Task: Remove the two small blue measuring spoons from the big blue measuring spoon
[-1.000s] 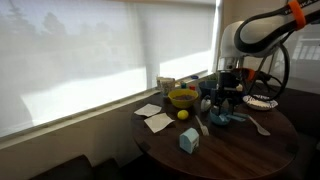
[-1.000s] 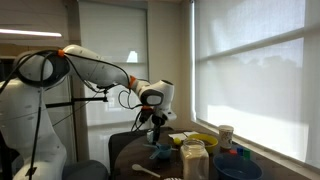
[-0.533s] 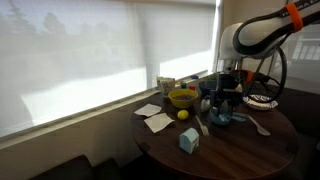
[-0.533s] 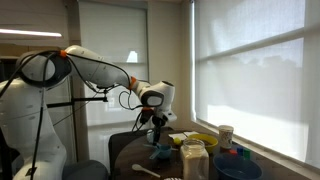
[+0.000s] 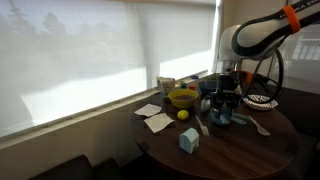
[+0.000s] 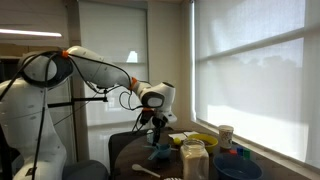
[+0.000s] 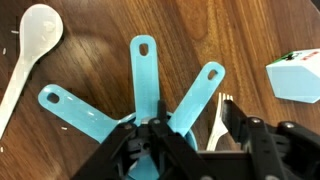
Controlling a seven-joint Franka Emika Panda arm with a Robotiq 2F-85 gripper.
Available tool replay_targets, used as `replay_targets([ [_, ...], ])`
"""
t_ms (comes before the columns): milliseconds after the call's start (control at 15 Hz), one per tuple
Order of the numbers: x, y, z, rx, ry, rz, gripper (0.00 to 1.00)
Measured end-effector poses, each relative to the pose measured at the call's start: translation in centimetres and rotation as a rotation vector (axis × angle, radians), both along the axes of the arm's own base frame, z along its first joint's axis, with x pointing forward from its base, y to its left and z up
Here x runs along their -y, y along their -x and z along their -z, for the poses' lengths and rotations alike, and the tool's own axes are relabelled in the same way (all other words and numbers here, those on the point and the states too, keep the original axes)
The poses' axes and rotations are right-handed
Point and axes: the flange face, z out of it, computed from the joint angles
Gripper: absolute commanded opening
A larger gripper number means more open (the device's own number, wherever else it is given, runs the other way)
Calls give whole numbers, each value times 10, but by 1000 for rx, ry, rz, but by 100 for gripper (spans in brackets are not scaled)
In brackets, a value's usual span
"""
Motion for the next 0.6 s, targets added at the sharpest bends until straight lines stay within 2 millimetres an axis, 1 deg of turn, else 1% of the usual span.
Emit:
replay_targets([
  [400,-1,0,0,-2,-20,11,58],
  [467,-2,0,-1,-2,-26,14,55],
  [533,-2,0,-1,-2,-32,17,49],
  [600,-3,0,-1,-3,-36,20,38],
])
